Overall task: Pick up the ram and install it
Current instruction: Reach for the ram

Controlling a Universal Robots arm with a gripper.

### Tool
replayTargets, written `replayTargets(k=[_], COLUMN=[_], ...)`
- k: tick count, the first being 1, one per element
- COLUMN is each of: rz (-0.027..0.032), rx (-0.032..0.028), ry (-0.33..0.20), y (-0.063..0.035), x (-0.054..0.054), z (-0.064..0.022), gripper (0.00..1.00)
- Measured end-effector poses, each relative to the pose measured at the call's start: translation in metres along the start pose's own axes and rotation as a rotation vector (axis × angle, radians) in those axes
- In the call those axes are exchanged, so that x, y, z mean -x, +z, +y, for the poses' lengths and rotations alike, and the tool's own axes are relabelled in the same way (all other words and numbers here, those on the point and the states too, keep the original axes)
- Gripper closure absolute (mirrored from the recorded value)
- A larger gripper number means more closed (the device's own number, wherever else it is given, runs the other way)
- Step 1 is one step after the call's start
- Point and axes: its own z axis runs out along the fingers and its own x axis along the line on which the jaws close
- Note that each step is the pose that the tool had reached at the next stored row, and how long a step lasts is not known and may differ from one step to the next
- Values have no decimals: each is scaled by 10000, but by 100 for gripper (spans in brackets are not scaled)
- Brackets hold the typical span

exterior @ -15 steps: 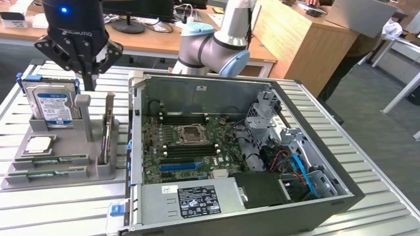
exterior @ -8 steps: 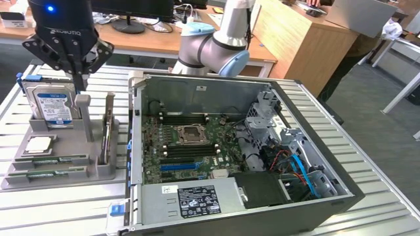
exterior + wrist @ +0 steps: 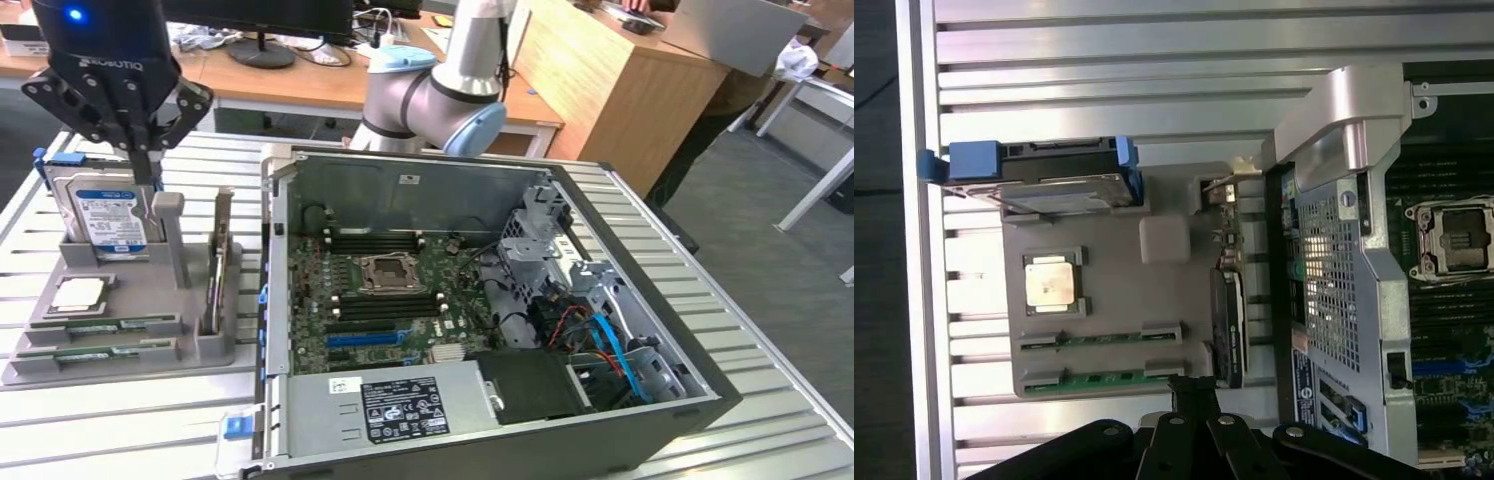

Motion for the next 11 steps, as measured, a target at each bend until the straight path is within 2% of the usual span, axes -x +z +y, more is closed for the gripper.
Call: replayTargets(k=[11], rz=[0], rx=[0], ry=[0], y=[4], x=[-197], z=[-15], gripper=[90])
